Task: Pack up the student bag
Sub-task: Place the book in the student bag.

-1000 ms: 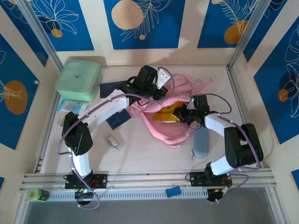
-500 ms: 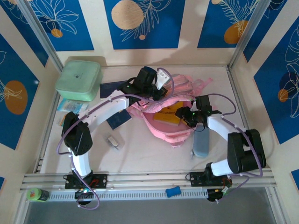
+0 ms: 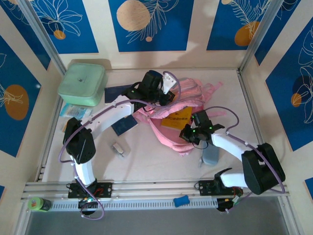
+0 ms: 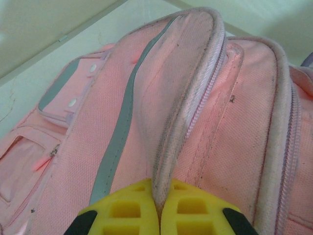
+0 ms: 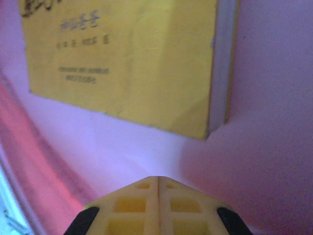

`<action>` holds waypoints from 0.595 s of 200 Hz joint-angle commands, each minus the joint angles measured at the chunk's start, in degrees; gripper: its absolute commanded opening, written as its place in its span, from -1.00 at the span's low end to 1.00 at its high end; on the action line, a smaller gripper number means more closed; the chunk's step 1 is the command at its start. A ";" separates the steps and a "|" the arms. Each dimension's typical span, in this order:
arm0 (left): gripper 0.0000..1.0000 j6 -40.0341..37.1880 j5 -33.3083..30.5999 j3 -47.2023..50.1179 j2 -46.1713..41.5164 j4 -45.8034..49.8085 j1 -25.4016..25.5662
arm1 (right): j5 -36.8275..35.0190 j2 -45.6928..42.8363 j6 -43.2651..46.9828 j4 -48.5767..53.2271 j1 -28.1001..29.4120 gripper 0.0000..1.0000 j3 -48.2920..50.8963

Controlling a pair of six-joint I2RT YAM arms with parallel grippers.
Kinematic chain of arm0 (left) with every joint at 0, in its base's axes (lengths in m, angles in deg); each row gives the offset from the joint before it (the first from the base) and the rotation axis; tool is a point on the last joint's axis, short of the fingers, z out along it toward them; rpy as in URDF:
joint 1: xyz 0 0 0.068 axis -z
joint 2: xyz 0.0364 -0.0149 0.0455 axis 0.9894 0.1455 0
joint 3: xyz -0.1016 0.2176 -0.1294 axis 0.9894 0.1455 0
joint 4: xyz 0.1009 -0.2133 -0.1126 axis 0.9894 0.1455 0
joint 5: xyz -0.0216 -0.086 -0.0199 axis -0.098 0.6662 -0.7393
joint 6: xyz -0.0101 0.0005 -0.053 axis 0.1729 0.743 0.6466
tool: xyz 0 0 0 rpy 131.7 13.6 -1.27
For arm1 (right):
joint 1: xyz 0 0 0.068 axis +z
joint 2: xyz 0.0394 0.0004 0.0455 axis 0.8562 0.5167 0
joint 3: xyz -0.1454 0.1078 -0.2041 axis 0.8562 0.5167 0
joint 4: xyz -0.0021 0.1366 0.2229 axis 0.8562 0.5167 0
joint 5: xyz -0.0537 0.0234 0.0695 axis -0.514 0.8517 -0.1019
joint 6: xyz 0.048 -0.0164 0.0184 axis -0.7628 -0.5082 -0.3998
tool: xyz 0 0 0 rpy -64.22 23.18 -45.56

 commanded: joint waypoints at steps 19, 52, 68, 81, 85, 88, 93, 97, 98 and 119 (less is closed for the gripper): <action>-1.00 0.53 3.16 -1.82 -2.99 -5.95 -0.64 | -6.98 4.90 -2.67 -6.84 -2.20 -1.00 -1.56; -1.00 0.21 3.09 -1.67 -3.33 -5.94 -0.65 | -8.91 6.12 -4.69 -14.91 -4.75 -1.00 -0.53; -1.00 -0.05 2.97 -1.63 -3.23 -5.98 -0.61 | -8.70 6.28 -6.22 -18.10 -6.54 -1.00 0.29; -1.00 -0.30 2.71 -1.63 -3.19 -5.97 -0.65 | -8.62 6.26 -7.29 -20.34 -7.88 -1.00 1.09; -1.00 -0.26 2.64 -1.55 -3.26 -6.07 -0.65 | -8.81 6.29 -7.30 -20.65 -8.26 -1.00 1.05; -1.00 -0.26 2.66 -1.58 -3.20 -6.15 -0.66 | -9.00 6.36 -7.37 -20.71 -8.40 -1.00 0.94; -1.00 -0.30 2.76 -1.59 -3.17 -6.31 -0.67 | -9.52 6.58 -7.43 -20.41 -8.67 -1.00 0.69; -1.00 -0.22 2.87 -1.55 -3.10 -6.51 -0.72 | -9.91 6.88 -7.52 -19.99 -8.88 -1.00 0.45; -1.00 -0.20 2.88 -1.59 -3.09 -6.55 -0.74 | -9.95 6.98 -7.56 -19.91 -8.94 -1.00 0.31; -1.00 0.19 3.52 -2.37 -2.43 -6.60 -0.73 | -9.87 9.73 -8.18 -19.85 -9.75 -1.00 -1.50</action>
